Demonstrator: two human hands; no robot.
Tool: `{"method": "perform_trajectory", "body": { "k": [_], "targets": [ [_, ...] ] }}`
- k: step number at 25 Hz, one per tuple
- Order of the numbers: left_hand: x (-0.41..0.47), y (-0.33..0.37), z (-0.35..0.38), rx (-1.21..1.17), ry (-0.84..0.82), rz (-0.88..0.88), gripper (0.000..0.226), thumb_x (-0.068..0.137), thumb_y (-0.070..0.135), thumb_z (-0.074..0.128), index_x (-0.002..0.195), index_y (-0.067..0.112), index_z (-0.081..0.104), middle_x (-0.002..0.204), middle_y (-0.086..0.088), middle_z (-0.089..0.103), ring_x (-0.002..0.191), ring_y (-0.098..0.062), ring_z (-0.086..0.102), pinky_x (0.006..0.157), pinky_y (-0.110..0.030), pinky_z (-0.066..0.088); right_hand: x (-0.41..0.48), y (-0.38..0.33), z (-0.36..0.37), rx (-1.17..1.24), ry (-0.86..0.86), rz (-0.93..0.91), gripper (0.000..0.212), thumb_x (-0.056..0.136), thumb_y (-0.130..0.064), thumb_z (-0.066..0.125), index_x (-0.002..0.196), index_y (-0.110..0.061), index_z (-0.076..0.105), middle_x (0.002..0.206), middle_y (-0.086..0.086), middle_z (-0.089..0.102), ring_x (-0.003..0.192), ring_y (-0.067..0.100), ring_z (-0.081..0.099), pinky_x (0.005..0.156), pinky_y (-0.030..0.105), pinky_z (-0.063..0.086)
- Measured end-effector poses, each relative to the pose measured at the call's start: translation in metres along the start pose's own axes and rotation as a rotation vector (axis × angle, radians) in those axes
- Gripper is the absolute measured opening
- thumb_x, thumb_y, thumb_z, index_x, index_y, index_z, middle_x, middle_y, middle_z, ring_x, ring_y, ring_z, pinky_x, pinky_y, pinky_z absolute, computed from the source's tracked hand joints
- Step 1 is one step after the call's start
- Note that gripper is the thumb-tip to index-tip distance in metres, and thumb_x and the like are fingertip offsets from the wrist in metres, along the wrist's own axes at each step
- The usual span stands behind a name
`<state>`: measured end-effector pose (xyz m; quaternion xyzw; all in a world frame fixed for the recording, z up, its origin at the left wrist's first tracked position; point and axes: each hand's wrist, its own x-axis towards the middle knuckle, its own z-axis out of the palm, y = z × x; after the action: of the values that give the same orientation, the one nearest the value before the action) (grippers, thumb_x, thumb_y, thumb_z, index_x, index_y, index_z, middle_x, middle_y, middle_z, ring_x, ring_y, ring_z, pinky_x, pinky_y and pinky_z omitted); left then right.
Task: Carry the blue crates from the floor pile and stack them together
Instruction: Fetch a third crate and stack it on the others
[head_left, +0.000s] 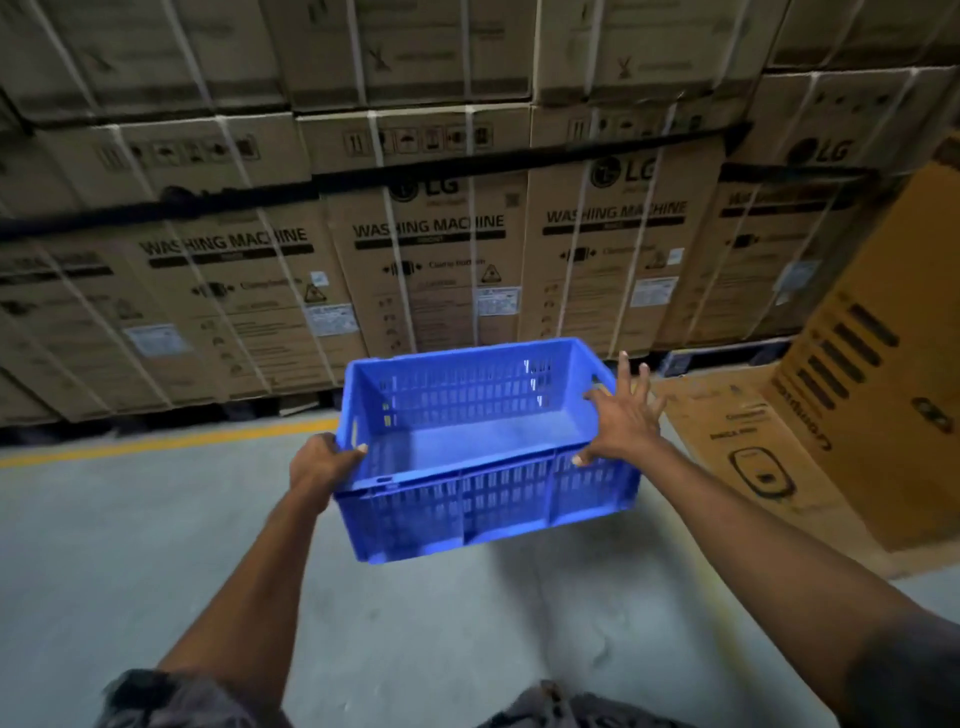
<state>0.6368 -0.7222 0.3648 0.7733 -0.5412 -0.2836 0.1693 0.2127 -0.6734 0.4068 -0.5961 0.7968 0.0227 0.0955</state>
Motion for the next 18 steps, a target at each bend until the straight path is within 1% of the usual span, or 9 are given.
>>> {"method": "perform_trajectory", "body": {
  "k": [2, 4, 5, 6, 9, 12, 14, 15, 18],
  "targets": [
    [0.021, -0.007, -0.010, -0.020, 0.016, -0.008, 0.041, 0.071, 0.051, 0.077, 0.085, 0.013, 0.068, 0.077, -0.007, 0.073, 0.075, -0.028, 0.070, 0.068, -0.038, 0.051, 0.031, 0.011, 0.004, 0.082, -0.185, 0.000, 0.105, 0.037, -0.064, 0.090, 0.131, -0.039, 0.051, 0.162, 0.012, -0.015, 0.148, 0.040, 0.012, 0.111, 0.060, 0.024],
    [0.037, -0.014, -0.017, -0.059, 0.029, -0.046, 0.039, 0.072, 0.050, 0.078, 0.090, 0.016, 0.071, 0.075, -0.004, 0.073, 0.073, -0.026, 0.070, 0.069, -0.038, 0.052, 0.051, 0.013, 0.029, 0.265, -0.282, -0.028, 0.089, 0.044, -0.070, 0.086, 0.121, -0.029, 0.063, 0.158, 0.014, 0.026, 0.126, 0.027, 0.051, 0.103, 0.041, 0.044],
    [0.041, -0.019, -0.020, -0.069, 0.036, -0.069, 0.043, 0.069, 0.053, 0.077, 0.091, 0.017, 0.071, 0.075, -0.003, 0.073, 0.071, -0.024, 0.069, 0.069, -0.039, 0.053, 0.052, 0.010, 0.045, 0.370, -0.302, -0.009, 0.081, 0.047, -0.068, 0.087, 0.113, -0.023, 0.068, 0.142, 0.011, 0.050, 0.109, 0.020, 0.061, 0.096, 0.035, 0.049],
    [0.044, -0.026, -0.022, -0.078, 0.041, -0.079, 0.047, 0.065, 0.056, 0.074, 0.092, 0.018, 0.071, 0.074, -0.002, 0.072, 0.070, -0.023, 0.069, 0.069, -0.039, 0.053, 0.054, 0.005, 0.064, 0.426, -0.319, 0.005, 0.077, 0.044, -0.066, 0.089, 0.104, -0.021, 0.071, 0.126, 0.006, 0.064, 0.099, 0.015, 0.064, 0.093, 0.033, 0.051],
    [0.066, -0.041, -0.028, -0.111, -0.012, -0.132, 0.053, 0.064, 0.057, 0.075, 0.102, 0.021, 0.072, 0.075, 0.003, 0.074, 0.068, -0.017, 0.069, 0.068, -0.038, 0.053, 0.087, -0.013, 0.114, 0.505, -0.343, -0.013, 0.077, 0.020, -0.062, 0.088, 0.089, -0.030, 0.073, 0.106, -0.002, 0.069, 0.101, 0.016, 0.064, 0.096, 0.028, 0.048],
    [0.113, -0.045, -0.026, -0.202, -0.024, -0.127, 0.072, 0.060, 0.056, 0.079, 0.126, 0.034, 0.058, 0.076, -0.002, 0.074, 0.070, -0.020, 0.071, 0.073, -0.041, 0.056, 0.126, -0.034, 0.118, 0.438, -0.247, 0.056, 0.065, 0.035, -0.039, 0.096, 0.093, -0.018, 0.077, 0.095, 0.006, 0.073, 0.092, 0.022, 0.069, 0.083, 0.027, 0.049],
    [0.143, -0.041, -0.017, -0.181, -0.073, -0.044, 0.070, 0.057, 0.071, 0.079, 0.117, 0.042, 0.056, 0.078, -0.001, 0.074, 0.069, -0.018, 0.071, 0.071, -0.037, 0.055, 0.166, -0.047, 0.129, 0.441, -0.184, 0.047, 0.061, 0.042, -0.034, 0.097, 0.096, -0.014, 0.078, 0.092, 0.010, 0.074, 0.087, 0.023, 0.071, 0.079, 0.028, 0.051],
    [0.155, -0.038, -0.007, -0.211, -0.128, 0.003, 0.070, 0.054, 0.074, 0.080, 0.110, 0.038, 0.060, 0.082, 0.000, 0.074, 0.069, -0.015, 0.071, 0.070, -0.035, 0.055, 0.184, -0.051, 0.132, 0.444, -0.157, 0.044, 0.060, 0.043, -0.035, 0.098, 0.094, -0.013, 0.077, 0.091, 0.012, 0.074, 0.086, 0.025, 0.071, 0.078, 0.029, 0.051],
    [0.200, -0.029, 0.034, -0.244, -0.160, 0.095, 0.066, 0.043, 0.058, 0.093, 0.091, 0.018, 0.070, 0.087, 0.002, 0.072, 0.069, -0.007, 0.064, 0.067, -0.028, 0.053, 0.244, -0.057, 0.150, 0.444, 0.017, 0.058, 0.063, 0.037, -0.045, 0.097, 0.086, -0.011, 0.075, 0.090, 0.017, 0.069, 0.087, 0.033, 0.067, 0.079, 0.037, 0.052]
  ]
}}
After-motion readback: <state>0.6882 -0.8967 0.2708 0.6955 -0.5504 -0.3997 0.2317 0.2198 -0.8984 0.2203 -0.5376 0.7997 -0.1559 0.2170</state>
